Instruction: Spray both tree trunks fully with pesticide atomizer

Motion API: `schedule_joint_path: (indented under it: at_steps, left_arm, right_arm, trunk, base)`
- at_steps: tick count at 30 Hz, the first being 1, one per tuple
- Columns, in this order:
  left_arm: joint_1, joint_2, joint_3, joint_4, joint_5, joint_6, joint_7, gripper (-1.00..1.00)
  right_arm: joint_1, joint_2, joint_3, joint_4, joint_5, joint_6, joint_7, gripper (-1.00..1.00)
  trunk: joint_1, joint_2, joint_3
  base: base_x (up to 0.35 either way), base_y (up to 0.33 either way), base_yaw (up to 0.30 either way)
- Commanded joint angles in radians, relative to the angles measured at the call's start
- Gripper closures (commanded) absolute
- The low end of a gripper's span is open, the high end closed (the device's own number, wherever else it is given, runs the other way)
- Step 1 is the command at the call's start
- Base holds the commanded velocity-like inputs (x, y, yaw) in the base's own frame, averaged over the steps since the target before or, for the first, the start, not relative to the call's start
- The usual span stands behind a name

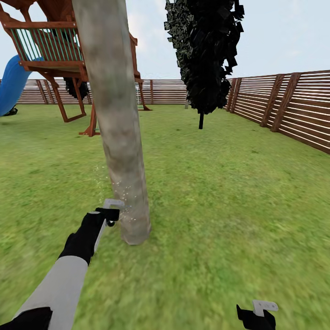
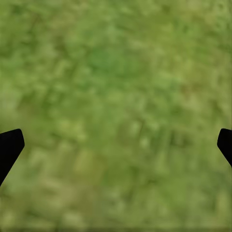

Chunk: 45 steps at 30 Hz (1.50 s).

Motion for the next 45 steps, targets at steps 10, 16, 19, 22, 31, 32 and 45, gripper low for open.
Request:
schedule_joint_path:
  at_steps: [10,16,19,22,31,32,45]
  left_arm:
    - [0.0,-0.031,-0.062,-0.17,0.044,0.156,-0.046,1.0]
    - [0.0,0.051,-0.087,-0.181,0.074,0.175,-0.107,1.0]
    - [-0.003,0.003,-0.125,-0.469,0.075,0.45,-0.111,1.0]
    - [-0.002,0.006,-0.126,-0.492,0.076,0.465,-0.111,1.0]
    - [-0.015,-0.056,-0.237,-0.496,0.083,0.484,-0.11,1.0]
    - [-0.015,-0.054,-0.235,-0.497,0.083,0.484,-0.11,1.0]
    - [0.065,0.041,-0.116,-0.437,0.074,0.408,-0.099,1.0]
  right_arm:
    - [0.0,0.0,0.0,0.0,0.0,0.0,0.0,-1.0]
    - [0.0,0.0,0.0,0.001,0.0,0.0,0.0,-1.0]
    - [0.0,0.0,0.0,0.001,0.0,0.0,0.0,-1.0]
    - [0.0,0.0,0.0,0.012,0.0,0.0,0.0,-1.0]
    - [0.0,0.0,0.0,0.022,0.0,0.0,0.0,-1.0]
    - [0.0,0.0,0.0,0.022,0.0,0.0,0.0,-1.0]
    - [0.0,0.0,0.0,0.023,0.0,0.0,0.0,-1.0]
  trunk:
    - [0.0,0.0,0.0]
    - [0.0,0.0,0.0]
    - [0.0,0.0,0.0]
    - [0.0,0.0,0.0]
    - [0.0,0.0,0.0]
    - [0.0,0.0,0.0]
    - [0.0,0.0,0.0]
  base:
    - [0.0,0.0,0.0]
    - [0.0,0.0,0.0]
    - [0.0,0.0,0.0]
    - [0.0,0.0,0.0]
    - [0.0,0.0,0.0]
    - [0.0,0.0,0.0]
    - [0.0,0.0,0.0]
